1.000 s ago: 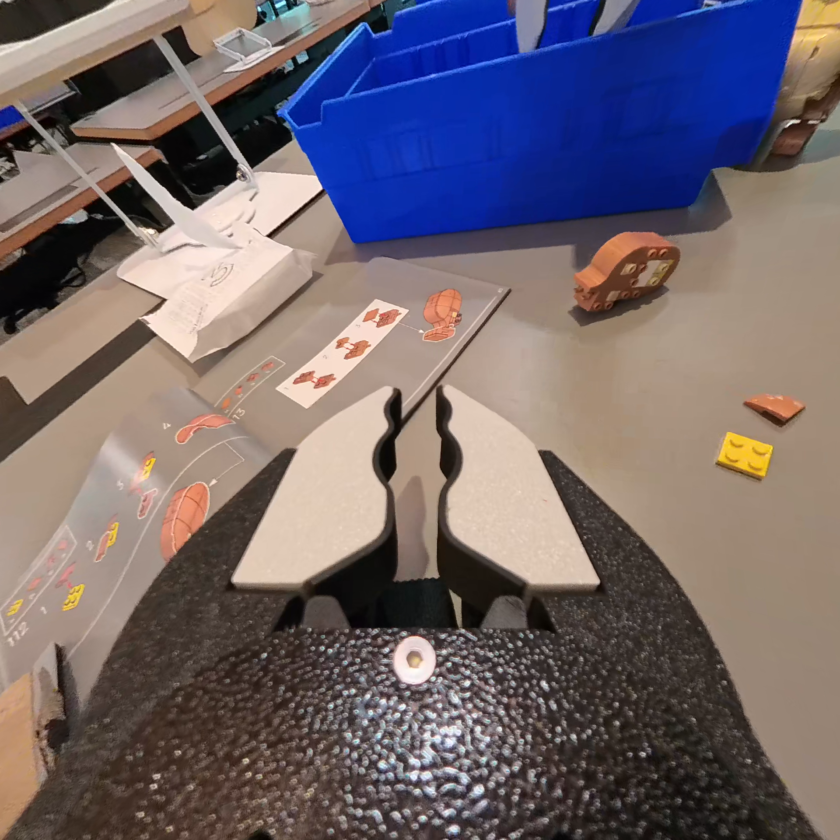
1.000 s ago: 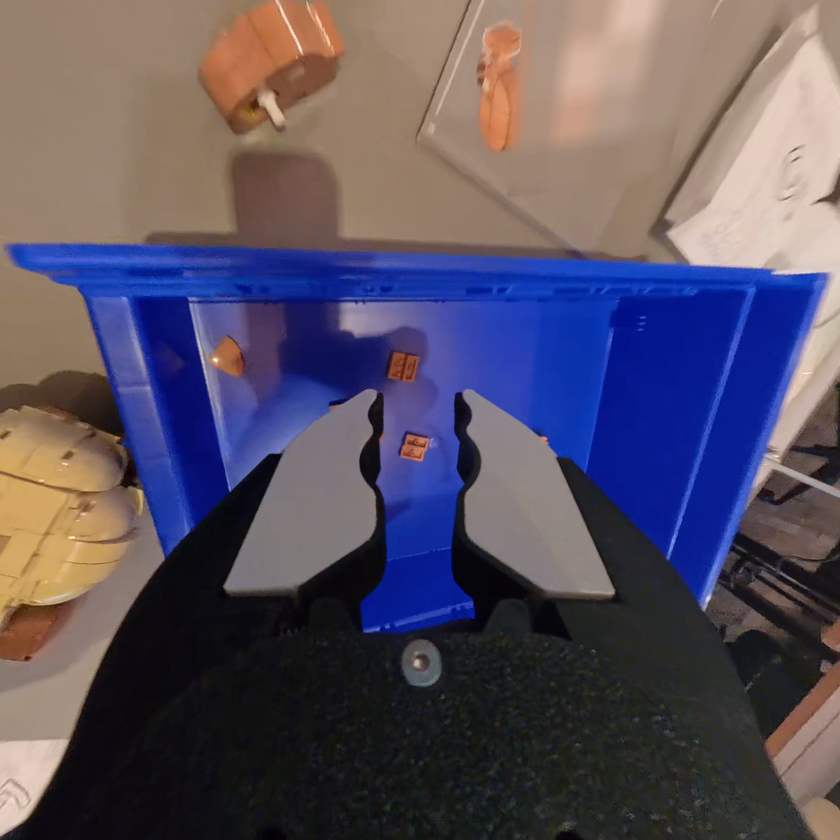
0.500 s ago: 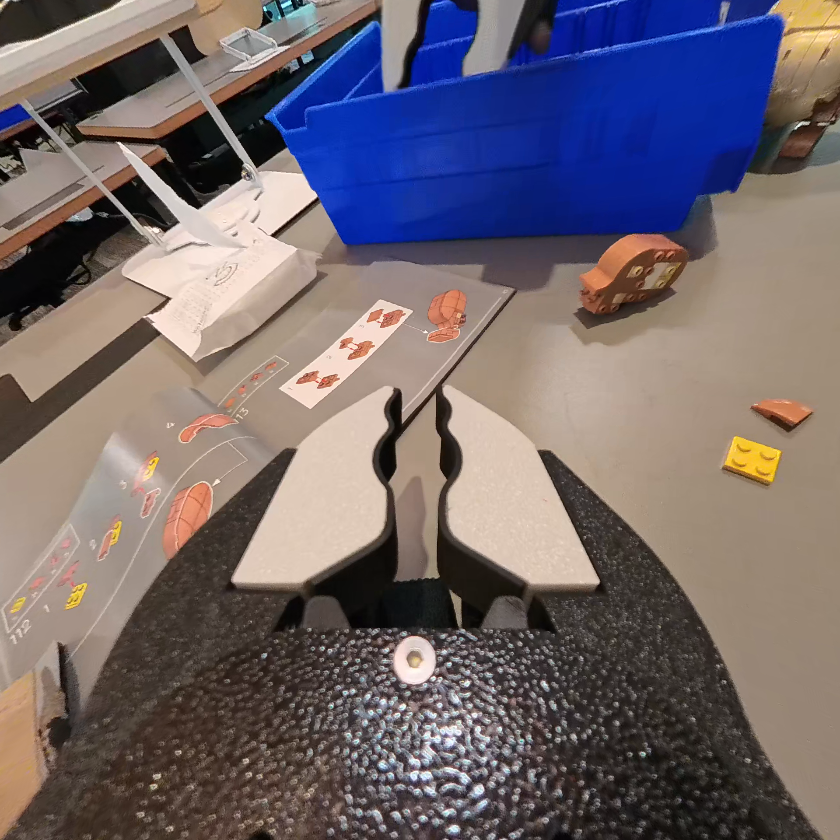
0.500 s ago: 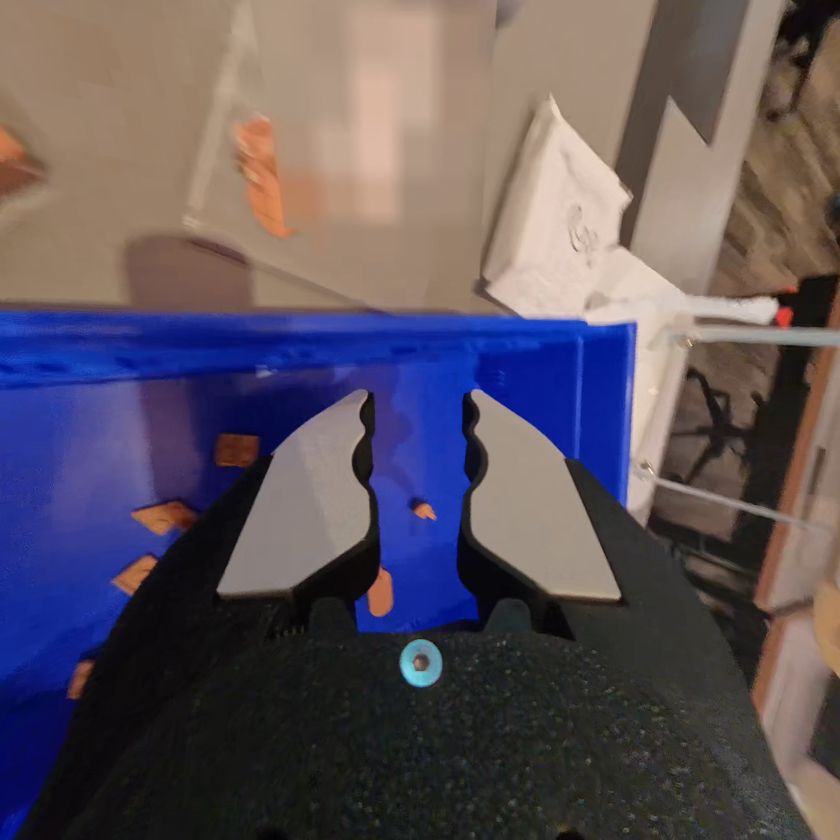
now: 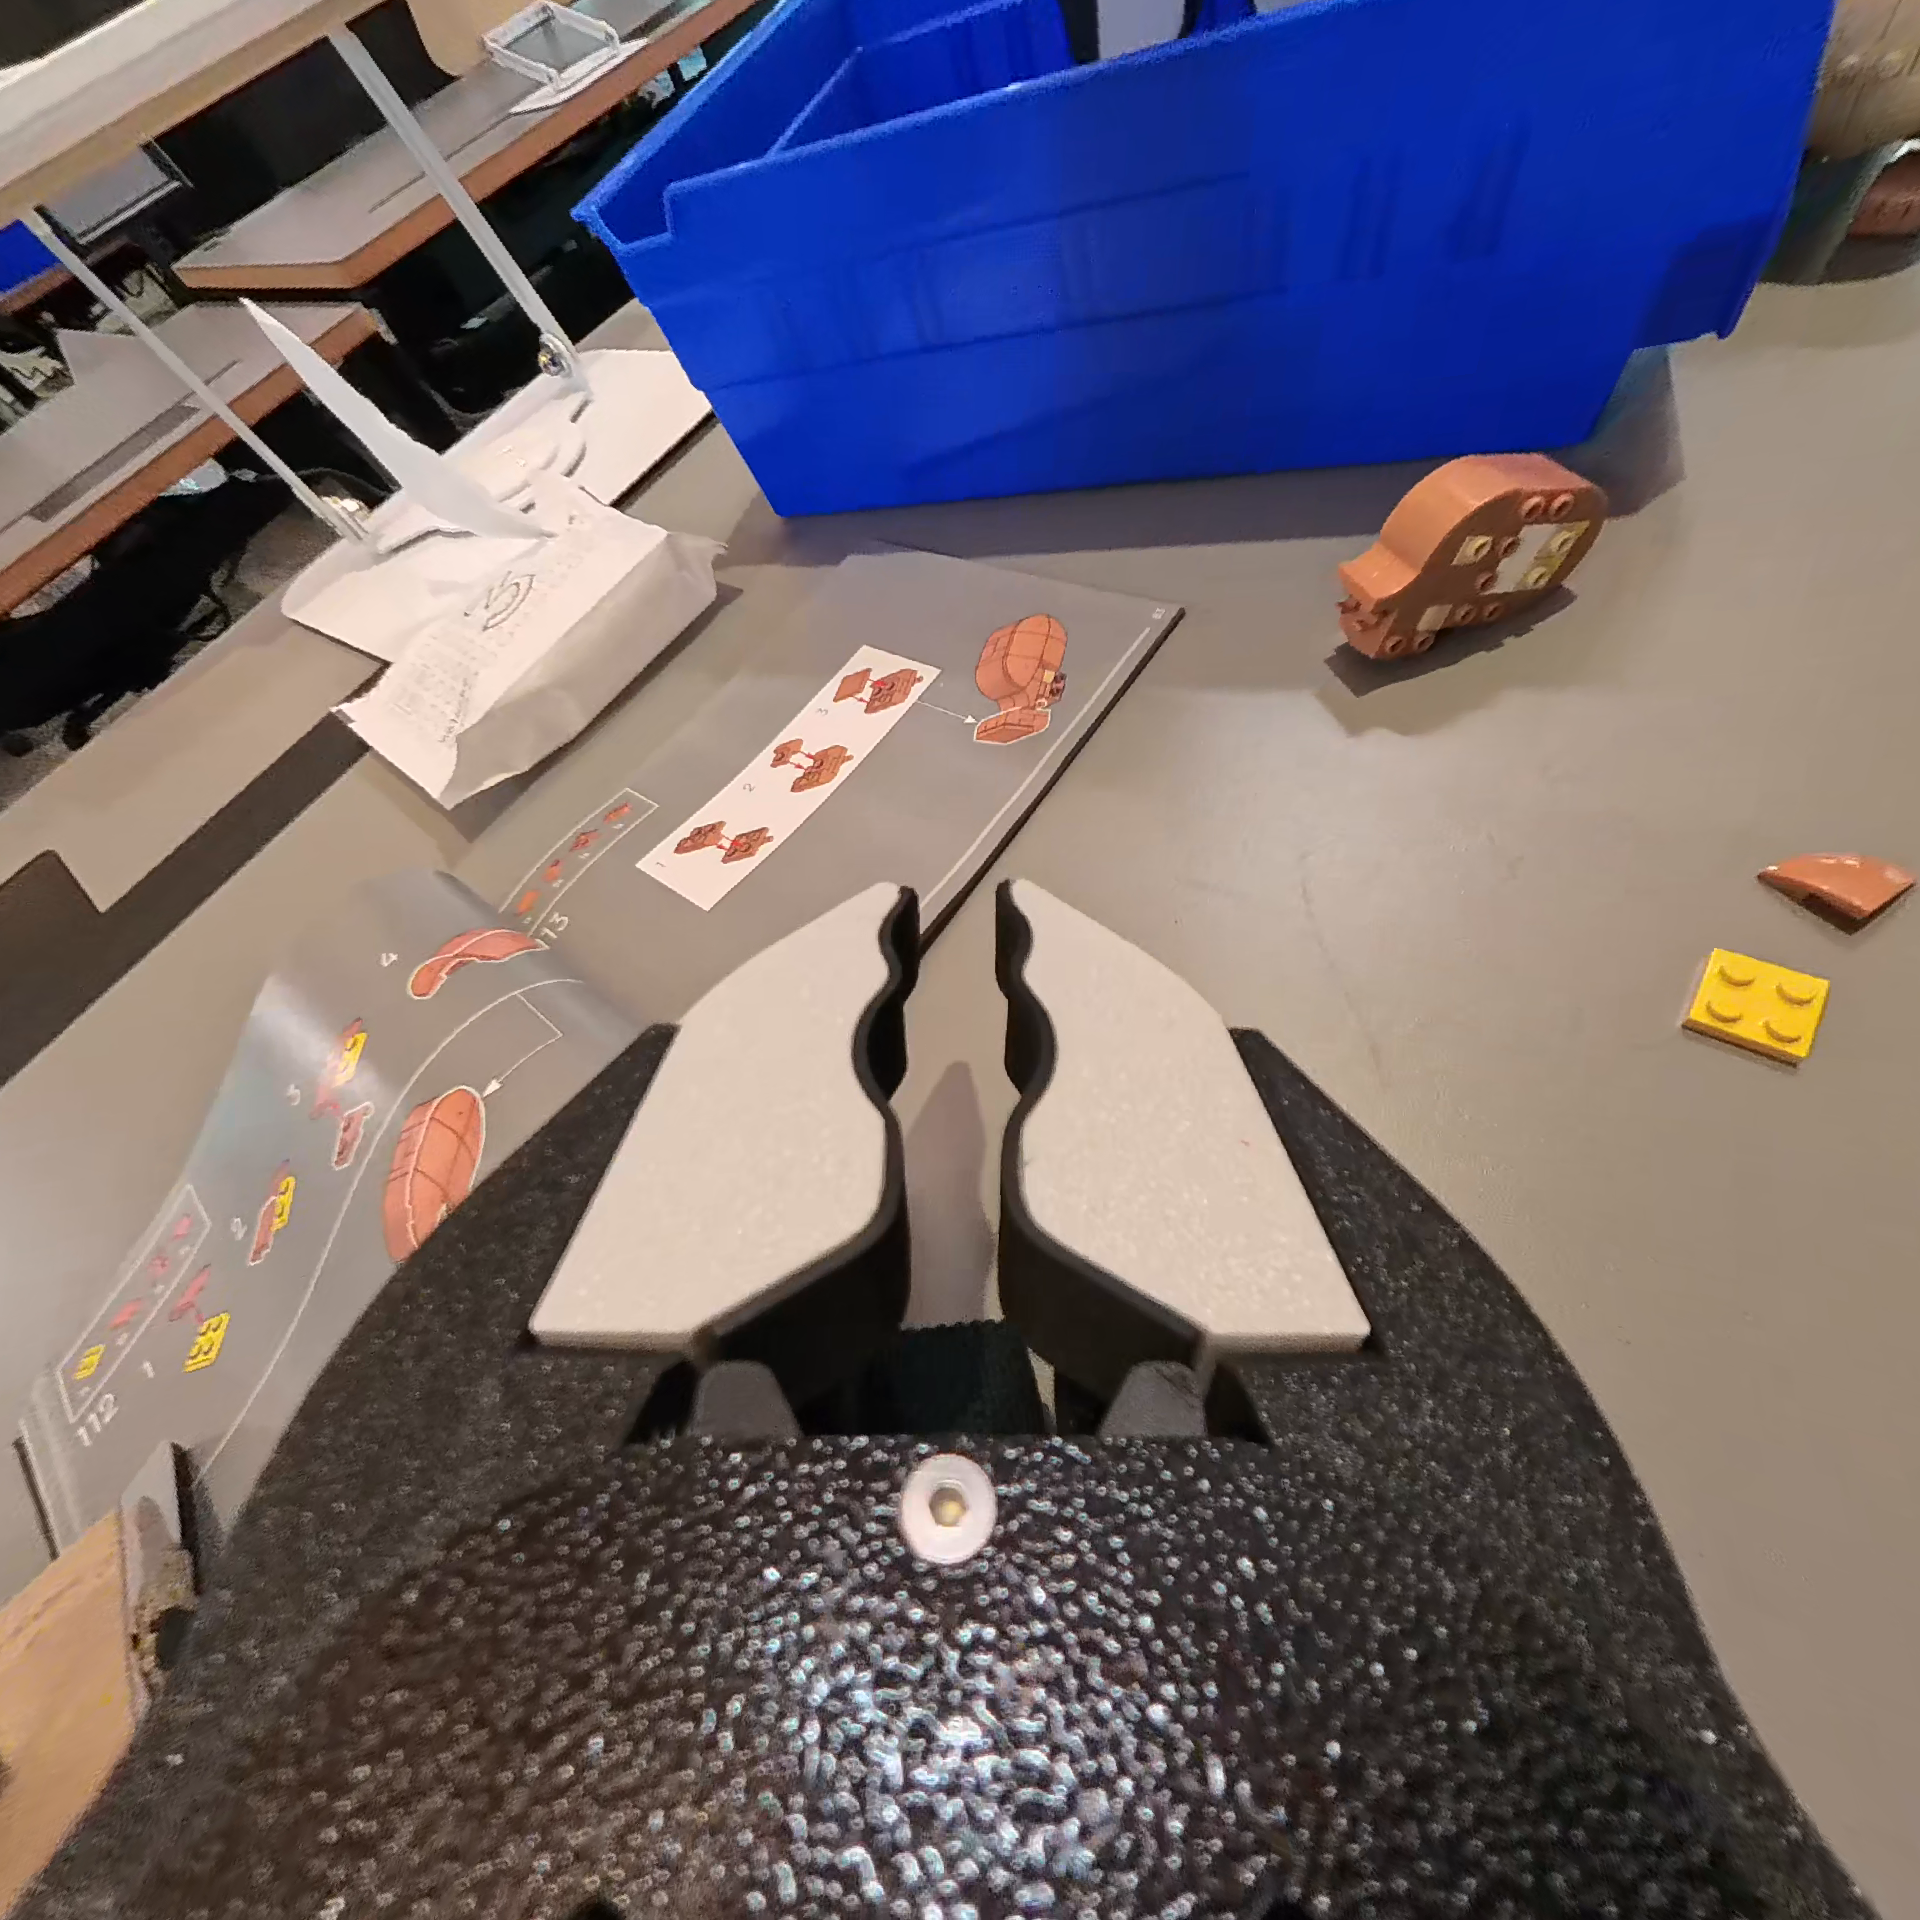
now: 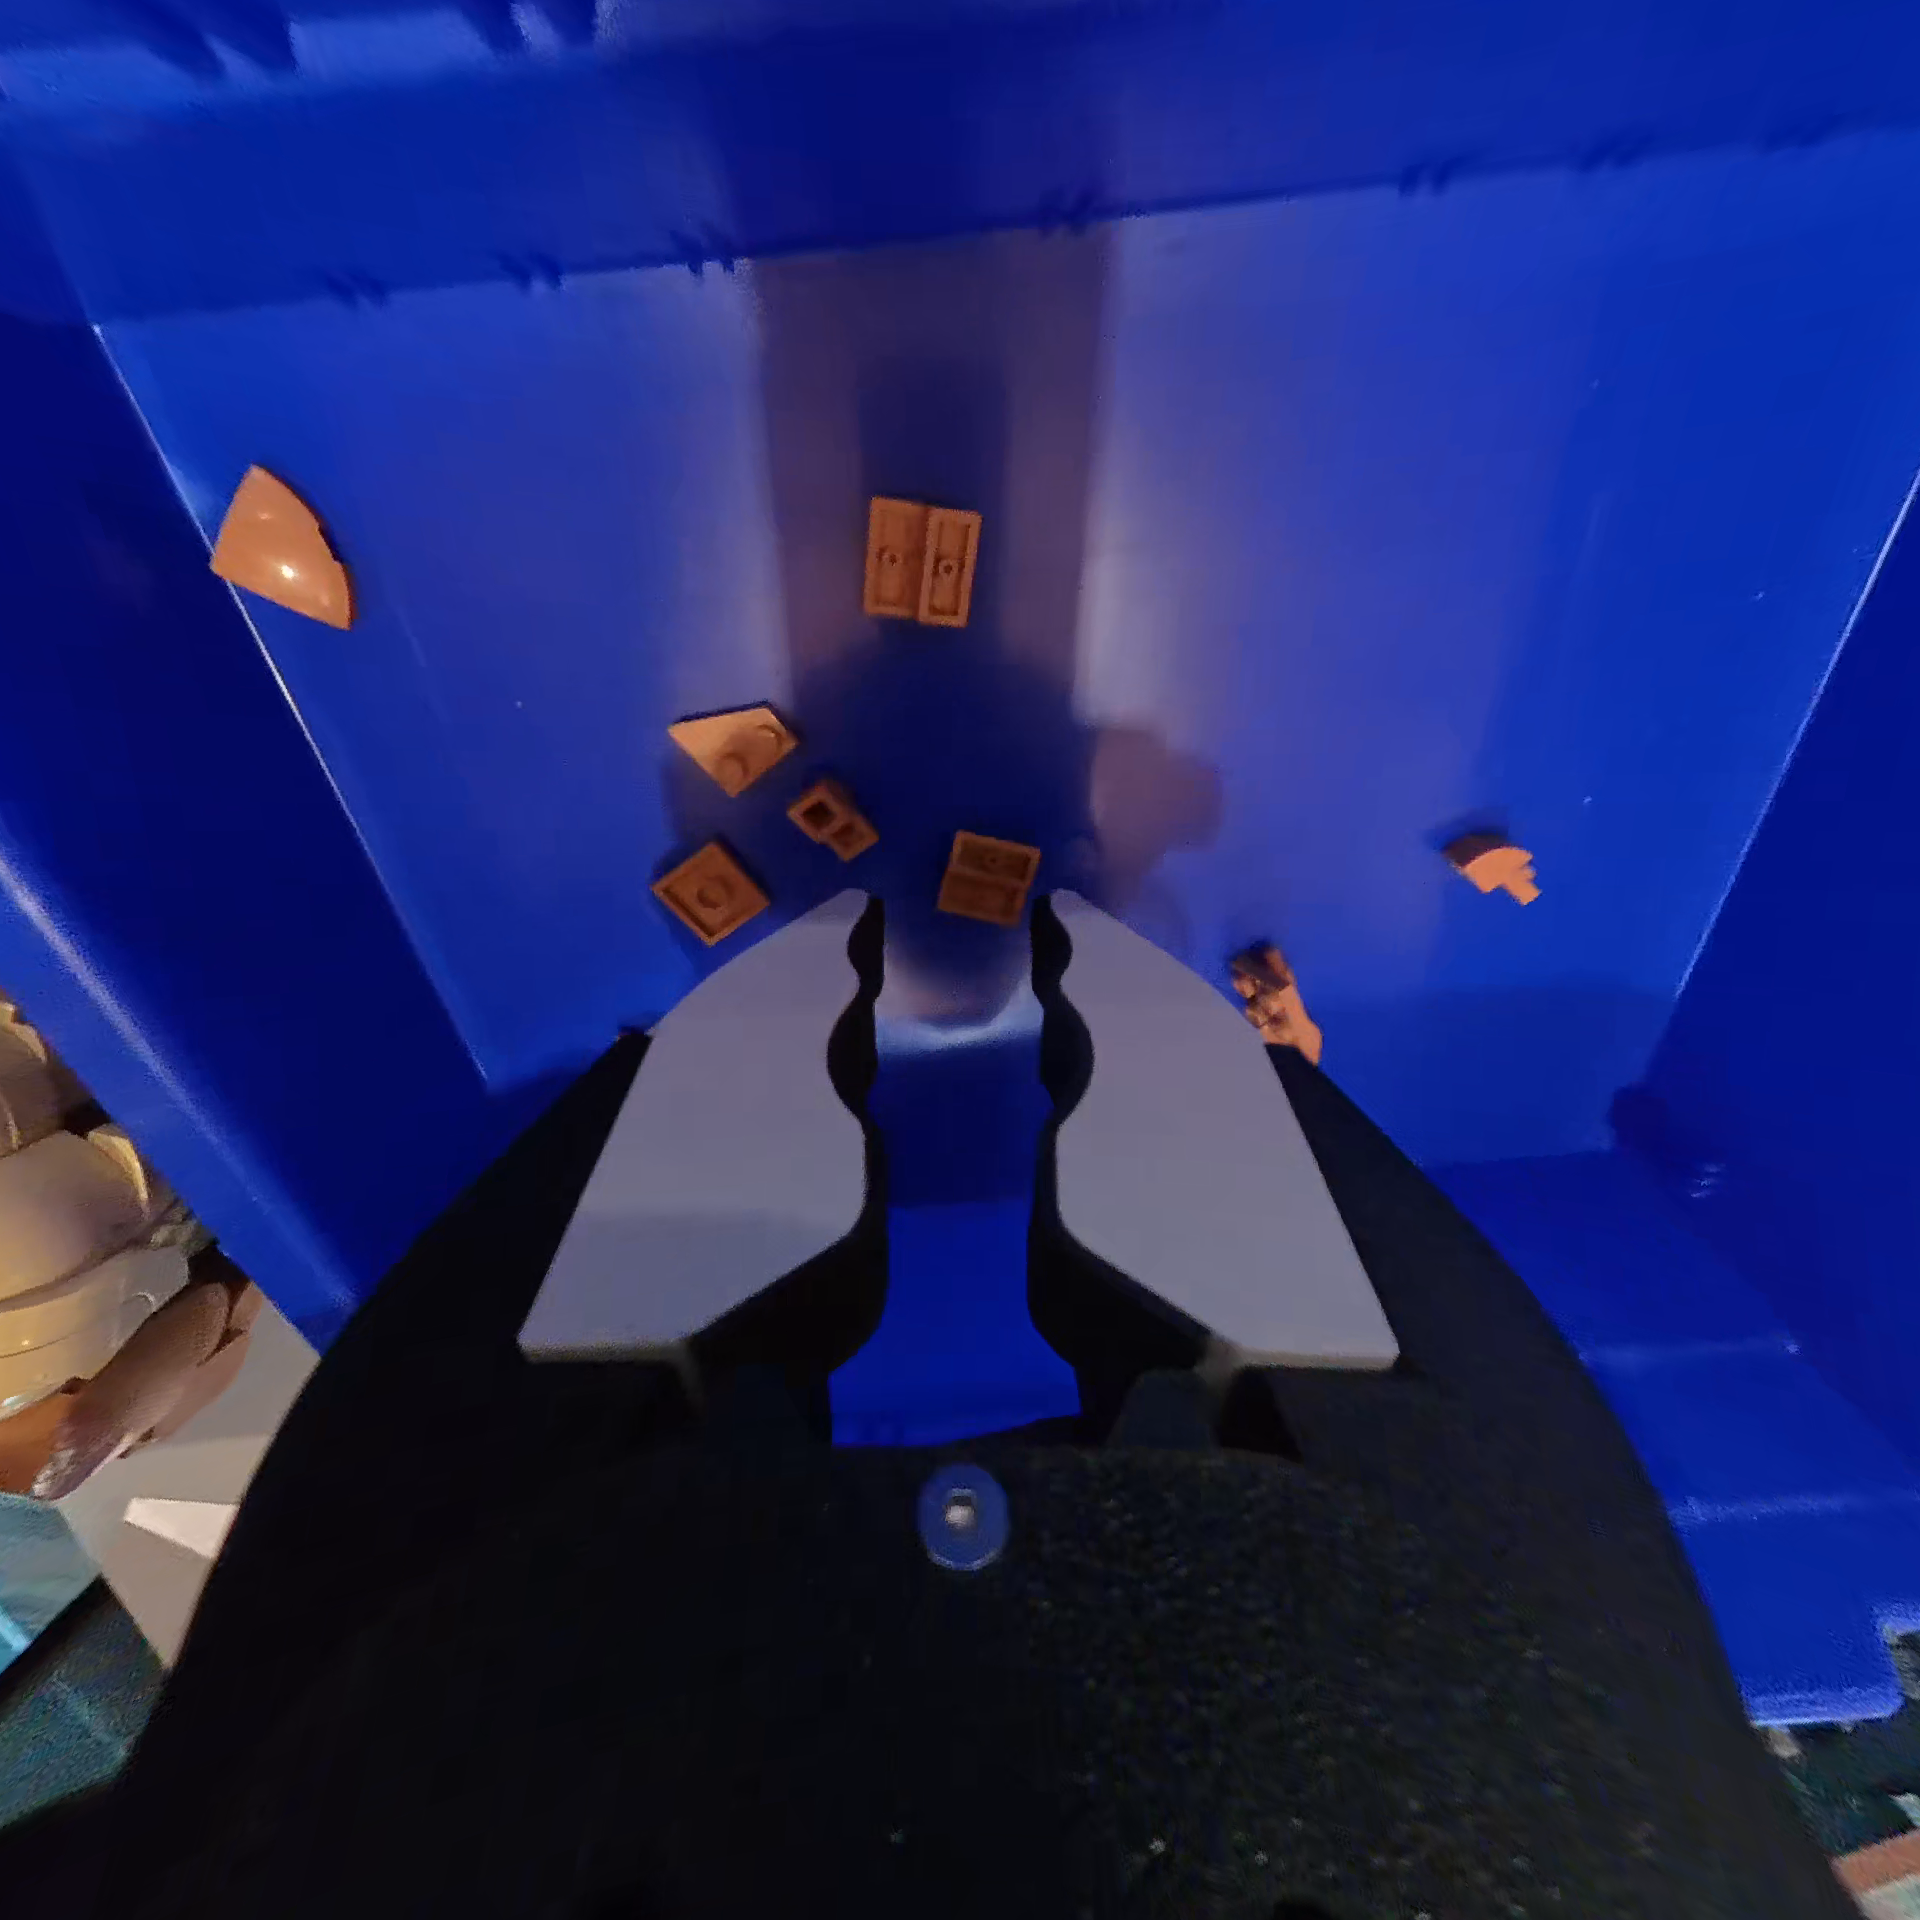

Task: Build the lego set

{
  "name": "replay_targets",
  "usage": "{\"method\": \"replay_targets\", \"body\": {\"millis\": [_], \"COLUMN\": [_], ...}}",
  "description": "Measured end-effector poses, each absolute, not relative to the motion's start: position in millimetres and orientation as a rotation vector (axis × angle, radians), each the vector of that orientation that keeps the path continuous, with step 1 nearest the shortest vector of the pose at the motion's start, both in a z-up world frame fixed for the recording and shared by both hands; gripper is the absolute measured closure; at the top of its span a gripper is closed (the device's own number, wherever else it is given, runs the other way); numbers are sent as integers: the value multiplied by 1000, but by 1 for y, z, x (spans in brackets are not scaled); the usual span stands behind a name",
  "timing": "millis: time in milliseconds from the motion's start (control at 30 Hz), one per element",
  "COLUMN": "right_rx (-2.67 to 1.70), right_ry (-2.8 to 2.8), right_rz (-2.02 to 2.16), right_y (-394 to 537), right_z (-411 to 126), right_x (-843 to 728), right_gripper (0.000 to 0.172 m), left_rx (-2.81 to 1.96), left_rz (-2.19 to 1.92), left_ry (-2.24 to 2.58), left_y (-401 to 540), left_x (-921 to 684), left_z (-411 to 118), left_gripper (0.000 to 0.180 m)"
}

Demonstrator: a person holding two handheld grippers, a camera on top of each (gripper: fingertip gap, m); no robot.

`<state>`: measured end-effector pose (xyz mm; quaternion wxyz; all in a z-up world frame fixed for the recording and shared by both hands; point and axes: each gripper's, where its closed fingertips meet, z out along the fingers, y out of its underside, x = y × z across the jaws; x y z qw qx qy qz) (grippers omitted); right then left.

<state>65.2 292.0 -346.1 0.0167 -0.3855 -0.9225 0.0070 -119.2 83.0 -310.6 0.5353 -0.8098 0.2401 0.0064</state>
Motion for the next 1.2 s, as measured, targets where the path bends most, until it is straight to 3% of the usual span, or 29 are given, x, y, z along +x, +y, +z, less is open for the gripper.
{"method": "replay_targets", "body": {"millis": [467,667,733,1100,1200], "right_rx": [-1330,-1378,-1388,-1444,-1468], "right_ry": [-2821,-2815,-2810,-2719,-2559], "right_rz": [-18,-24,-22,-92,-180], "right_y": [299,299,298,300,310], "right_z": [-356,-356,-356,-354,-331], "right_x": [63,63,61,62,59], "right_gripper": [137,141,156,156,155], "left_rx": [-1940,-1952,-1957,-1948,-1941], "left_rz": [25,32,39,44,46], "left_ry": [584,599,596,575,573], "left_y": [81,78,77,72,71], "left_x": [-117,-116,-117,-119,-119], "left_z": [-313,-315,-315,-308,-305], "left_gripper": [167,167,167,168,168]}}
